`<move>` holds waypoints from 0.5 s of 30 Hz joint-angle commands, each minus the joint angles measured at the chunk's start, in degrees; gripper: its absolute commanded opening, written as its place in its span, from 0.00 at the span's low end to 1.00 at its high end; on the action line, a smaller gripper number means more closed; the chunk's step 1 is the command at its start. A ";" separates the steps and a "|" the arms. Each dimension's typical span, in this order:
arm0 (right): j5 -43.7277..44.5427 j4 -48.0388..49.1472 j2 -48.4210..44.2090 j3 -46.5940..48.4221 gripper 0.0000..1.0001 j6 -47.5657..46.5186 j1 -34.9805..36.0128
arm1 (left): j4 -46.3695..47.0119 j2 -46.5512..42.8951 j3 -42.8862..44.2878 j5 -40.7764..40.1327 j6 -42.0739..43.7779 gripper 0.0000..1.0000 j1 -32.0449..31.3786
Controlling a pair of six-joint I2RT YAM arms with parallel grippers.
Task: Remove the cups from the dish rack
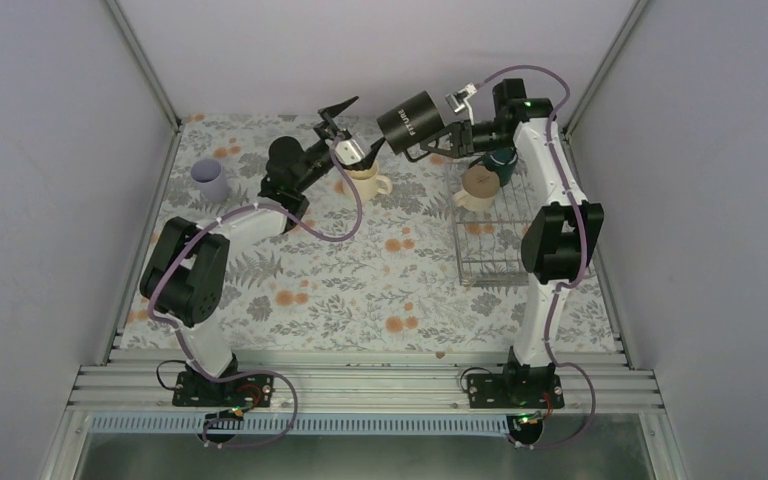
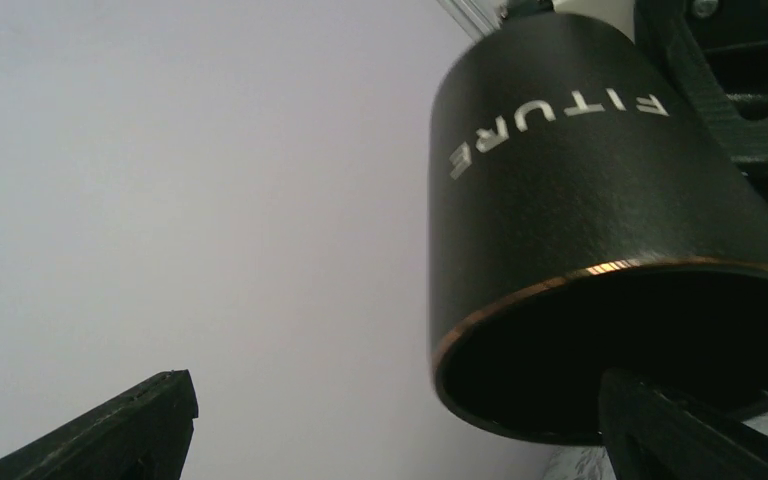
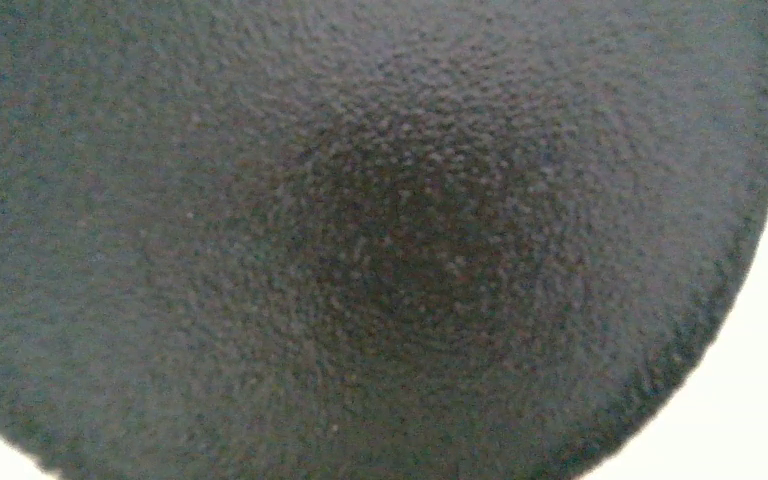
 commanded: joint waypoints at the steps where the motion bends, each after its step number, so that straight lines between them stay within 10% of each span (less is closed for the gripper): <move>1: -8.78 -0.88 -2.71 -2.73 0.02 -2.27 -0.32 | 5.36 1.65 1.84 2.06 -0.98 1.00 -0.10; 12: -9.21 -2.48 -1.90 -2.25 0.02 -3.37 3.00 | 8.52 2.57 2.67 3.95 -5.70 0.95 -0.10; 15: -9.12 -1.90 -3.26 -3.58 0.02 -2.32 3.59 | 9.03 2.46 1.88 6.45 -6.74 0.80 -0.17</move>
